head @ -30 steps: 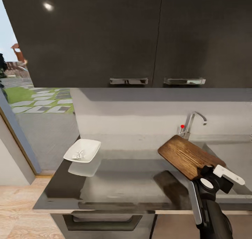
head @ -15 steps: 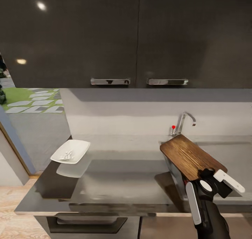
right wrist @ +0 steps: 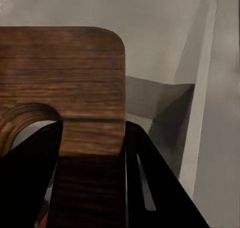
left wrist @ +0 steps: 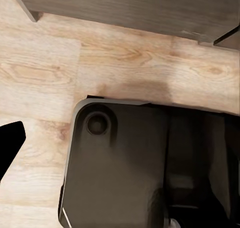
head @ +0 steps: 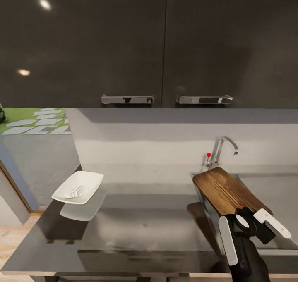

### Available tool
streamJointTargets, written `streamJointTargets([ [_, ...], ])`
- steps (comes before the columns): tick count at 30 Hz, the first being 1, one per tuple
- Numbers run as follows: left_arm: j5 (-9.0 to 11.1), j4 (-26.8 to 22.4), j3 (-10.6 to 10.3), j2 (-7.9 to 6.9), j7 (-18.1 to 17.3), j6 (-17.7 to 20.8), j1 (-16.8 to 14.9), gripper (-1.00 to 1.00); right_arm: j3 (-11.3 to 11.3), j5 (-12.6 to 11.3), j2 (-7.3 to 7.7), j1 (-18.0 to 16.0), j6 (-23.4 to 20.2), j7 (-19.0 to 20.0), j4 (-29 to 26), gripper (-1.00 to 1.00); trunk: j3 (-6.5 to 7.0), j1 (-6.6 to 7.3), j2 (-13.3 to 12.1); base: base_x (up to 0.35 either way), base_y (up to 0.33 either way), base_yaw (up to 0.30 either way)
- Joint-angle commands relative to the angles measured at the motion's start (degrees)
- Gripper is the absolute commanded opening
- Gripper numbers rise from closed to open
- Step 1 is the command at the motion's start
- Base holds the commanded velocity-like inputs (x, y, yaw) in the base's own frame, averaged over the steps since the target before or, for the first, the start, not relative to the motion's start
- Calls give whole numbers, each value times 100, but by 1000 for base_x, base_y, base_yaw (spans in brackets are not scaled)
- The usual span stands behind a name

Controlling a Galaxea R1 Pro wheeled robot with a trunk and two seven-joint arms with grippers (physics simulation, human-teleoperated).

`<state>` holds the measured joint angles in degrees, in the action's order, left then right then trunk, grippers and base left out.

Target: In the kitchen, take the Vidalia onion out of the sink, dice it on the chopping board with the paring knife, put the diced onion into the bowl on the countertop, then place both the paring knife and the chopping board into the sink.

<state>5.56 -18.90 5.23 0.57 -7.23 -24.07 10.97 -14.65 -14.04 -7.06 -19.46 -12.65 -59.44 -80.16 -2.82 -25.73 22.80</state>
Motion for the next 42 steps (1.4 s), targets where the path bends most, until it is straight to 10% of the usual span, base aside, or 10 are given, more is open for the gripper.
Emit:
streamJointTargets([
  [1,59,-8,31,4,-59,7,1,100,-20,-8,0,-6,-48,-110,-9,-100,-12,-5,12,76,0,0],
  [10,59,-10,31,4,-61,7,1,100,-586,-20,-4,-6,-34,-391,-5,-100,-12,-5,12,114,-91,0],
  [32,54,-14,31,4,-60,7,1,100,-609,-30,-86,-6,203,-463,174,-100,-169,-5,12,67,-46,0],
  [42,54,-17,31,4,-59,7,1,100,-617,-556,-53,-6,210,-463,193,-100,-261,-5,12,28,-15,0],
])
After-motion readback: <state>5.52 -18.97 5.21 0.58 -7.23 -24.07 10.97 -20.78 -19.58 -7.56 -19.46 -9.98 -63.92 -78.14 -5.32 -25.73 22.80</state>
